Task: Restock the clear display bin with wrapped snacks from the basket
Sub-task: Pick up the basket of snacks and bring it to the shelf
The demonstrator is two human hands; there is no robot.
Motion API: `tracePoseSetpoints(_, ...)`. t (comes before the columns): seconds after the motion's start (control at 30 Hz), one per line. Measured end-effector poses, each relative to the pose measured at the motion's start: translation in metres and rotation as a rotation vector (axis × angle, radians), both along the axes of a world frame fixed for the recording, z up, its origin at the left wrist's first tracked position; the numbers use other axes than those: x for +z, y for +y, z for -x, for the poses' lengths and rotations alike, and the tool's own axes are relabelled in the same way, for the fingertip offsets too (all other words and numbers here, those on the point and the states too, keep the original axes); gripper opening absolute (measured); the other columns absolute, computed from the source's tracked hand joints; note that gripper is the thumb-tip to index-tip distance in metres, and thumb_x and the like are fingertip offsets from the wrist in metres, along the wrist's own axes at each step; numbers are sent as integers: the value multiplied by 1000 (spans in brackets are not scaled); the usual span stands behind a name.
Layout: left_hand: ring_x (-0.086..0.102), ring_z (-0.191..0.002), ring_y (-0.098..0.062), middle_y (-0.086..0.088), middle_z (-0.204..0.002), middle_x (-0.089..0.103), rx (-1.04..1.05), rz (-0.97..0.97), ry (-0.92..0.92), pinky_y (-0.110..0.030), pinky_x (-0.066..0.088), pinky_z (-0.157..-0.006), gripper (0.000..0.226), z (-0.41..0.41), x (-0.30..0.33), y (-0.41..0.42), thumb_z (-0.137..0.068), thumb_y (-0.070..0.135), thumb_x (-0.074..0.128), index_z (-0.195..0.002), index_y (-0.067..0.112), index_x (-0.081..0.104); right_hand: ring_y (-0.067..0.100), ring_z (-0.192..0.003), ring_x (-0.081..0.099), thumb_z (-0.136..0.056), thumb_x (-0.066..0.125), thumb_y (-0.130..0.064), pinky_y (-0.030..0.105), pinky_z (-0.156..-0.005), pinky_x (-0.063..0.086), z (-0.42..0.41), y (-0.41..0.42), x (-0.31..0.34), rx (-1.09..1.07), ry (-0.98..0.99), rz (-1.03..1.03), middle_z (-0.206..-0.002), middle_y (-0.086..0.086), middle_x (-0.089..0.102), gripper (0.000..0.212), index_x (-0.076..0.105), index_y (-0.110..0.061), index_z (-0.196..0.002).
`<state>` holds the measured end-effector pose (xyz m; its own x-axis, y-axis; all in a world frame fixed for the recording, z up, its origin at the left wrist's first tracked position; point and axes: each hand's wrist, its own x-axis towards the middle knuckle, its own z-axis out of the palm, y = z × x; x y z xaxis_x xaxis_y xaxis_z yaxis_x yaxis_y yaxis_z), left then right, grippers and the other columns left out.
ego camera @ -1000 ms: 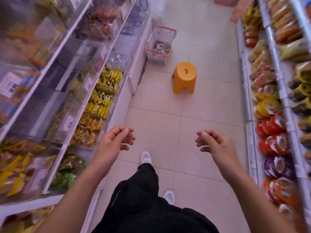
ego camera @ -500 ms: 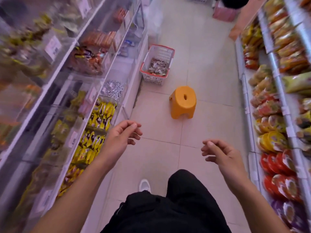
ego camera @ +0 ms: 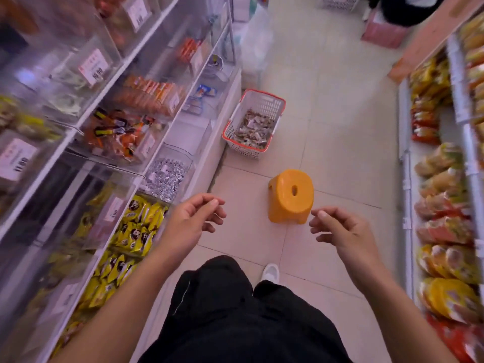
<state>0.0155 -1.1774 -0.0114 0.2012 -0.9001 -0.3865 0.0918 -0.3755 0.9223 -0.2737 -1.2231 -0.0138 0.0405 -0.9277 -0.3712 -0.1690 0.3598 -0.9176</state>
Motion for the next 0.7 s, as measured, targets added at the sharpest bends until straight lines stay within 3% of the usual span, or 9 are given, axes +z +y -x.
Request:
tracePoseSetpoints(0.17, 66, -77, -17, -10, -87, 72, 130, -9, -23, -22, 53, -62, 24, -44, -6, -57, -101, 16, 52, -93, 23, 74, 18, -73, 65, -97, 57, -12, 29, -65, 51, -45, -108, 2, 148, -7, -16, -80, 8, 71, 14, 70, -8, -94)
tracePoseSetpoints(0.37, 68, -80, -17, -7, -89, 72, 194, -53, -15, -23, 53, -64, 20, -107, -41, -150, -90, 36, 57, -97, 25, 73, 25, -76, 62, -97, 56, -7, 33, -66, 49, -118, -221, -26, 201, 18, -92, -80, 11, 68, 15, 68, 2, -100)
tracePoseSetpoints(0.5, 66, -74, -12, -4, -84, 72, 181, -20, 26, -18, 52, -60, 19, -144, -41, -239, -96, 25, 55, -92, 26, 74, 24, -76, 65, -97, 57, -11, 42, -69, 50, -153, -292, -21, 180, 38, -86, -81, 13, 69, 15, 69, -3, -99)
tracePoseSetpoints(0.6, 64, -70, -12, -2, -79, 71, 114, 9, 48, -18, 50, -56, 27, -159, -30, -308, -99, 15, 53, -86, 27, 75, 23, -76, 66, -97, 56, -15, 41, -65, 50, -161, -337, -6, 136, 62, -45, -84, 12, 72, 16, 72, -10, -98)
tracePoseSetpoints(0.7, 62, -68, -12, -1, -75, 70, 34, -3, 37, -19, 46, -56, 22, -163, -22, -368, -100, 11, 52, -89, 18, 71, 23, -77, 65, -97, 56, -13, 41, -71, 52, -161, -371, -1, 64, 78, -62, -86, 16, 71, 16, 71, -9, -98)
